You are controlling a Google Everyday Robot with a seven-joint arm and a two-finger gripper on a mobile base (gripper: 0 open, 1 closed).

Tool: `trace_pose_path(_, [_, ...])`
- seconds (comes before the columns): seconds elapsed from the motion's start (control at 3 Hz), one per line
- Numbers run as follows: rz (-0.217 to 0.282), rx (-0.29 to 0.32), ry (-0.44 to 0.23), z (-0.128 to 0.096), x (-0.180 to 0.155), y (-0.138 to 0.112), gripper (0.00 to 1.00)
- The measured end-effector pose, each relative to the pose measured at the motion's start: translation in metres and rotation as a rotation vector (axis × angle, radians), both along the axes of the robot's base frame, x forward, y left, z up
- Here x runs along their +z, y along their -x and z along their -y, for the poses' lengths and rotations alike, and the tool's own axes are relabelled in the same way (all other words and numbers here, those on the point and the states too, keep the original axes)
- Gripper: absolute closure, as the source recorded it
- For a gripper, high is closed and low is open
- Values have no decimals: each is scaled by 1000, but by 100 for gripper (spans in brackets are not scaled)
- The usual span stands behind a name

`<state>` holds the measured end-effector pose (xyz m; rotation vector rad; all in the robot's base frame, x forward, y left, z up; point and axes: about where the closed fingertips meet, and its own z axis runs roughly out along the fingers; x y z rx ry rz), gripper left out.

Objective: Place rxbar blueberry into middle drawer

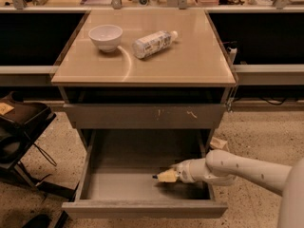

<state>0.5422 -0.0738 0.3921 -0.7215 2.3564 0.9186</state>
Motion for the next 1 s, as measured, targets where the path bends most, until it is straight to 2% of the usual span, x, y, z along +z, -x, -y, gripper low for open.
trace_pose_path(0.33, [-26,-46,7,1,-29,-17,100])
trace_pose_path(0.67, [-26,-46,7,1,-28,-17,81])
trace_pose_path(1.0, [-26,-46,7,1,-28,-17,58])
